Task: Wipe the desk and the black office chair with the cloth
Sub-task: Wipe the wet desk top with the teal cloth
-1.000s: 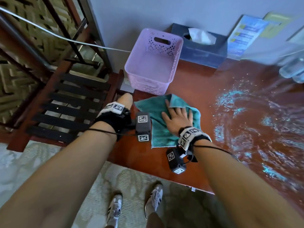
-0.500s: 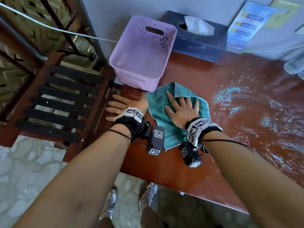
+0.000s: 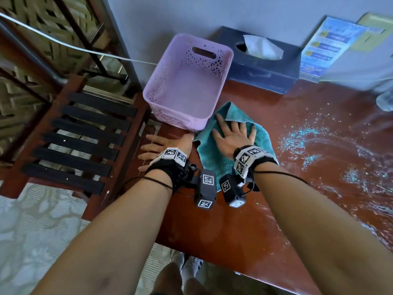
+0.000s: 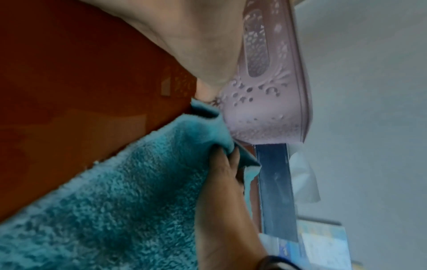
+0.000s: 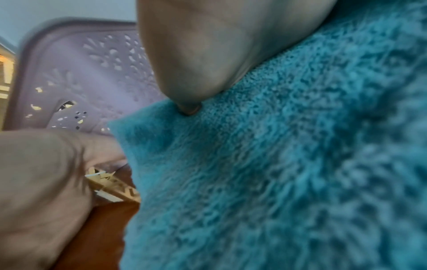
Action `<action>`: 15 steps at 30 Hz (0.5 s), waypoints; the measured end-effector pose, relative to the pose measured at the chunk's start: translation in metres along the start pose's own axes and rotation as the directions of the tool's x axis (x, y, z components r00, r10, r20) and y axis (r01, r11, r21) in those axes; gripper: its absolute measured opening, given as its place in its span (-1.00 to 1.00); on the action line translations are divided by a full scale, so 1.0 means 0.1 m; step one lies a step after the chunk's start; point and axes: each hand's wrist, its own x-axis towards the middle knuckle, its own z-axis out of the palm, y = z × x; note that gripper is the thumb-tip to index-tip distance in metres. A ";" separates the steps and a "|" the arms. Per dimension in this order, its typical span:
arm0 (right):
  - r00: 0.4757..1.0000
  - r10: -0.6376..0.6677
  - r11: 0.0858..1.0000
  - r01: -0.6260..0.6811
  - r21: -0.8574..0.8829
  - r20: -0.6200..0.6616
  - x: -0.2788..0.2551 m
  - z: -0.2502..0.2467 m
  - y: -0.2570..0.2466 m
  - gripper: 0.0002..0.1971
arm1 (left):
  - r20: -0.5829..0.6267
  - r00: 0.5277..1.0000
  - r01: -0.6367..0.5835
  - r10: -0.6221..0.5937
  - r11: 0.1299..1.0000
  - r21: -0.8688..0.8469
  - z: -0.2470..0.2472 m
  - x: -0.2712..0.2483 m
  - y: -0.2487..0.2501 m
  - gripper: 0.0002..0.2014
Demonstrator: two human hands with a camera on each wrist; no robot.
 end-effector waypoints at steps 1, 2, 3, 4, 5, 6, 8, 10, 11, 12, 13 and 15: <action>1.000 0.011 1.000 -0.011 -0.002 0.000 0.04 -0.02 0.00 -0.45 | 0.038 0.999 -0.006 0.006 1.000 0.001 -0.05 0.02 0.00 0.19; 1.000 0.021 1.000 -0.021 -0.002 0.002 0.06 -0.03 0.01 -0.45 | 0.071 0.997 -0.009 0.009 1.000 -0.003 -0.11 0.02 0.00 0.17; 1.000 0.030 1.000 -0.030 -0.001 0.001 0.09 -0.05 0.00 -0.45 | 0.102 0.995 -0.003 0.005 1.000 -0.019 -0.15 0.04 -0.01 0.16; 0.999 0.039 0.999 -0.039 -0.001 -0.005 0.13 -0.06 0.01 -0.45 | 0.124 0.992 0.008 -0.001 0.999 -0.051 -0.17 0.08 0.00 0.17; 0.999 0.047 0.999 -0.047 0.002 -0.020 0.17 -0.09 0.00 -0.45 | 0.129 0.992 0.016 -0.002 0.994 -0.108 -0.16 0.12 0.03 0.19; 0.998 0.051 0.999 -0.051 0.002 -0.034 0.23 -0.12 0.01 -0.46 | 0.120 0.993 0.018 0.006 0.981 -0.195 -0.15 0.16 0.07 0.22; 0.998 0.046 0.999 -0.046 -0.005 -0.044 0.35 -0.16 0.01 -0.46 | 0.007 0.999 -0.033 0.038 0.931 -0.364 -0.14 0.28 0.11 0.27; 0.998 0.027 0.999 -0.029 -0.026 -0.054 0.46 -0.20 0.02 -0.47 | -0.134 0.980 -0.194 0.149 0.874 -0.446 -0.20 0.39 0.15 0.11; 0.998 0.007 0.999 -0.010 -0.040 -0.062 0.52 -0.22 0.02 -0.46 | -0.165 0.964 -0.261 0.208 0.854 -0.451 -0.23 0.44 0.17 -0.01; 0.997 -0.020 0.998 0.016 -0.055 -0.073 0.59 -0.25 0.02 -0.46 | -0.185 0.952 -0.302 0.242 0.832 -0.466 -0.25 0.47 0.20 -0.12; 0.995 -0.054 0.996 0.048 -0.074 -0.084 0.66 -0.28 0.03 -0.46 | -0.187 0.948 -0.316 0.256 0.804 -0.503 -0.26 0.50 0.20 -0.18; 0.988 -0.128 0.985 0.115 -0.130 -0.092 0.81 -0.38 0.05 -0.45 | -0.214 0.937 -0.348 0.275 0.763 -0.544 -0.23 0.50 0.23 -0.25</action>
